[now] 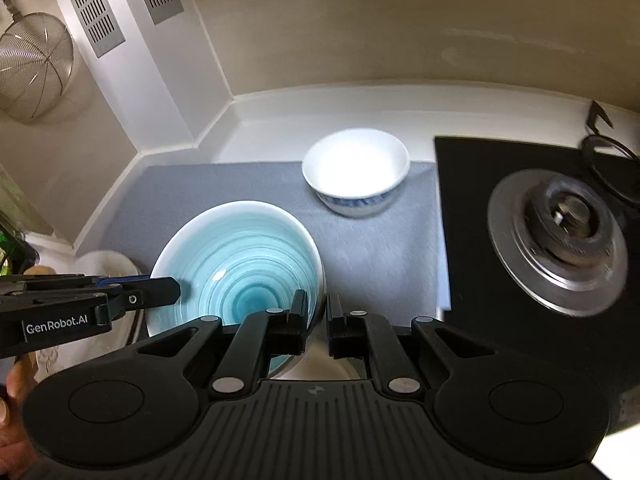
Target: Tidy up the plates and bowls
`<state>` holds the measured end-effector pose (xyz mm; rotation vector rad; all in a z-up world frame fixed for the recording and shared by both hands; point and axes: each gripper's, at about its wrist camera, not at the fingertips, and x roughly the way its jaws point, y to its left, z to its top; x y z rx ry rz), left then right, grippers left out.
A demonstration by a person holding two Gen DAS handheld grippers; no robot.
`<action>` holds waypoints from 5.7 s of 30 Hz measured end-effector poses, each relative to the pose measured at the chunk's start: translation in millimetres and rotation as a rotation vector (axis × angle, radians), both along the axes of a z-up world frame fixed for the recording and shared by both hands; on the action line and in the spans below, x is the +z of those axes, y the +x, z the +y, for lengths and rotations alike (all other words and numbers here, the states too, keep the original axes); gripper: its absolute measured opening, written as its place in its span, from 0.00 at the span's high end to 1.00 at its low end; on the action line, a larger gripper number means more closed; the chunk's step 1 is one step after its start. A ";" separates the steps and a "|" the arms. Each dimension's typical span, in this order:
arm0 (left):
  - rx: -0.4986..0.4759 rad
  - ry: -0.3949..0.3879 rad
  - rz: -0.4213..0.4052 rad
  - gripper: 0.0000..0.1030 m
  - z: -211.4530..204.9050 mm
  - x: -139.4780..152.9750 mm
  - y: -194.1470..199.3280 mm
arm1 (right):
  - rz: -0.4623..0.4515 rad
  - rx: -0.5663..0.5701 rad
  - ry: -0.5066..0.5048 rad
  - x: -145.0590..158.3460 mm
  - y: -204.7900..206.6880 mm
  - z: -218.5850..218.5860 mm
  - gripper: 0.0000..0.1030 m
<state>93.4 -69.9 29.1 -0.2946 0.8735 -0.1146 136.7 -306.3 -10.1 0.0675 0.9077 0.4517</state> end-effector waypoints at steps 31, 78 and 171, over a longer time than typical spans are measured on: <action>-0.061 -0.002 0.154 0.90 -24.0 -36.2 -17.7 | 0.128 0.001 -0.082 -25.3 -32.0 -17.5 0.91; -0.124 -0.027 0.109 0.91 -12.0 -35.8 -3.5 | 0.198 -0.049 -0.161 -23.8 -15.2 -4.6 0.95; 0.316 0.109 -0.005 0.68 -52.2 14.5 -79.7 | 0.292 0.409 0.014 -62.5 133.6 24.3 0.81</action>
